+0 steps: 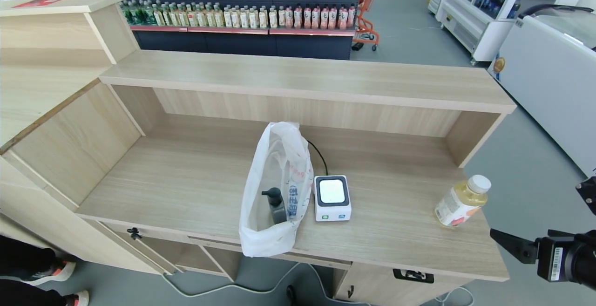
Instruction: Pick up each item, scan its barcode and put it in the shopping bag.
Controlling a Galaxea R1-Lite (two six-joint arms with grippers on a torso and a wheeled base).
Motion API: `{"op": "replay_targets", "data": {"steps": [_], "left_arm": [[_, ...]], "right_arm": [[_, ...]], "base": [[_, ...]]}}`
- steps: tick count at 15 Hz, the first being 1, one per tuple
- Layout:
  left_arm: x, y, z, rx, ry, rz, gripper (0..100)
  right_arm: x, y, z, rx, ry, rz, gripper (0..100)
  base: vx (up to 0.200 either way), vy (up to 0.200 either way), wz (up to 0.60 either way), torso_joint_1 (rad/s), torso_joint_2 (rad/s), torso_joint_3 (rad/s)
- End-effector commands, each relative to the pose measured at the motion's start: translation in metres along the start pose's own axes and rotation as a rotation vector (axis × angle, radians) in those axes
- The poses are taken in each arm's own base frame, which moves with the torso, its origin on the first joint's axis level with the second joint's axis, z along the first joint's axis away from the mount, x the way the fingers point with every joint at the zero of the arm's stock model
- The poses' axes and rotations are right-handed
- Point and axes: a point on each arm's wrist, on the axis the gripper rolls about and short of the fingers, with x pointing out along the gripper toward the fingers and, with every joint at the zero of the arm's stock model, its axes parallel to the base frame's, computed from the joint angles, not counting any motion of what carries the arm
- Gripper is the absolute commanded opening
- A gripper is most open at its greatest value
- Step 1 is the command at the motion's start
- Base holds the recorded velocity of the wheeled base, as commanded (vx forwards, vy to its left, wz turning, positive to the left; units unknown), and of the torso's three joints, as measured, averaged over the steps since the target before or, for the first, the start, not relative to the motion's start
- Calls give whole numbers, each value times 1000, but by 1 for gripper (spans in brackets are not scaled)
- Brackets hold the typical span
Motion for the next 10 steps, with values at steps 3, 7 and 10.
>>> {"op": "replay_targets", "data": {"steps": [3, 7, 10], "left_arm": [[0, 0, 0, 2, -1, 0, 0], [0, 0, 0, 1, 1, 0, 0], [0, 0, 0, 0, -2, 1, 0]], "right_arm": [[3, -4, -3, -5, 21, -27, 100], [1, -5, -8, -5, 27, -30, 100], [0, -5, -9, -5, 28, -30, 100]], "base": [[0, 0, 0, 0, 0, 0], [0, 0, 0, 0, 0, 0], [0, -133, 0, 2, 0, 2]]}}
